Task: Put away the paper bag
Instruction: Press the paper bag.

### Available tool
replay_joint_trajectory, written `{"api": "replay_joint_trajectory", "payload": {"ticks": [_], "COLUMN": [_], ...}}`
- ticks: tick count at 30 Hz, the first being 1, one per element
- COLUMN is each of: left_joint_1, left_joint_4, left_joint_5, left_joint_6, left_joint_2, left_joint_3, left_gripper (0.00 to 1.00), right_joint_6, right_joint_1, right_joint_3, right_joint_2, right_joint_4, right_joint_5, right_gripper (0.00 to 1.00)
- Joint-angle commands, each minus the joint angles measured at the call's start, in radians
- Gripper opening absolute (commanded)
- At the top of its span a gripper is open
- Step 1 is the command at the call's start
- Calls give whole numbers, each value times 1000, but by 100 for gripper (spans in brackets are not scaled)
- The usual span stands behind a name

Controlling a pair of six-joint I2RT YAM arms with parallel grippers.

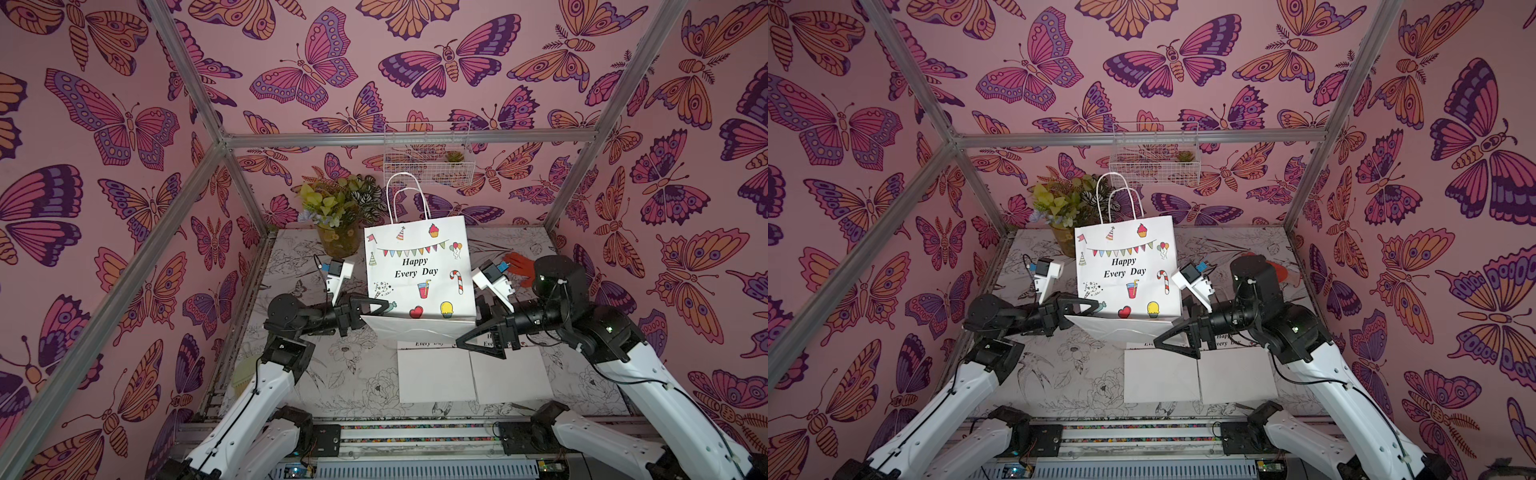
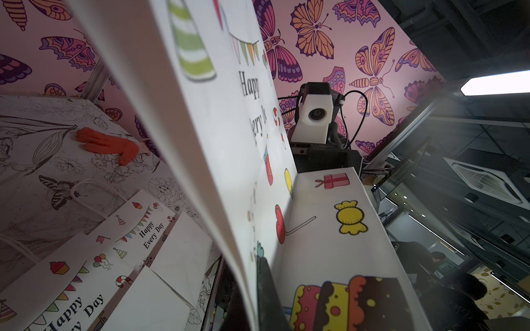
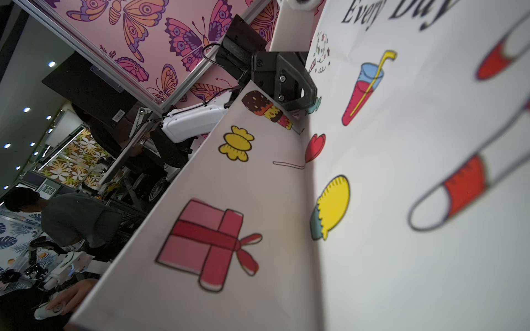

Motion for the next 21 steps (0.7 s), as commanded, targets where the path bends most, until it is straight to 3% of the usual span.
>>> {"api": "replay_joint_trajectory", "payload": {"ticks": [1, 2, 6, 10, 16, 21], "left_joint_1": [11, 11, 9, 11, 10, 10], "left_joint_4": [45, 46, 45, 46, 45, 46], "left_joint_5": [-21, -16, 8, 27, 48, 41], "left_joint_6": [-8, -8, -9, -7, -6, 2], "left_joint_2": [-6, -5, -4, -8, -21, -33], "left_joint_3": [27, 29, 28, 26, 23, 21], "left_gripper": [0, 0, 0, 0, 0, 0], "right_joint_6": [-11, 3, 53, 74, 91, 125], "right_joint_1": [8, 8, 8, 8, 9, 9], "right_joint_3": [14, 8, 0, 6, 11, -12], "right_joint_2": [7, 9, 31, 54, 74, 68], "right_joint_4": [14, 45, 152, 217, 285, 346], "right_joint_5": [46, 49, 53, 79, 137, 151], "right_gripper": [99, 99, 82, 75, 54, 29]}}
